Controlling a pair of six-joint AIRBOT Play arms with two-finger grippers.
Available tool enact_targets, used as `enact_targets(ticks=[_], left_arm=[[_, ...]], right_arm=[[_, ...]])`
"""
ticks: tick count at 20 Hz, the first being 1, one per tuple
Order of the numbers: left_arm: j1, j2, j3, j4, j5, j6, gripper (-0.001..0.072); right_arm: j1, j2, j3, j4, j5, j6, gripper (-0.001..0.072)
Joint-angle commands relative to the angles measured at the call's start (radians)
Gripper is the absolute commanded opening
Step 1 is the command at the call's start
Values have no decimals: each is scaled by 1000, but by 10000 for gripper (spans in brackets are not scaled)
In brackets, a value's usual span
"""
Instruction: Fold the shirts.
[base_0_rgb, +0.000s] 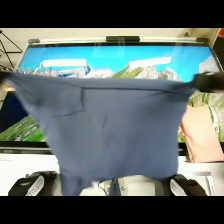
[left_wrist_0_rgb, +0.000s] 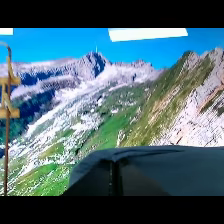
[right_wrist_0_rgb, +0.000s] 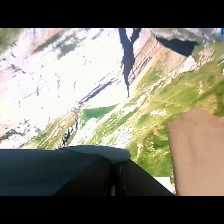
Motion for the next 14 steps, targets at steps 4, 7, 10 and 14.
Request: enact_targets(ticks=[4,7,10,14], left_arm=[[-117,-407,-172,-1,524,55,28],[-148,-630,-33,-2,619,51,28],[-178,-801,97,-2,634,50,29],[-194,-873,135,0,575,-9,28]], right_arm=[[1,-356,-109,68,-588,39,70],[0,-445,-103,96,-814,105,70],[-4,-507,-103,93,-875,144,70],[-4,-582,-104,100,-764,145,70]])
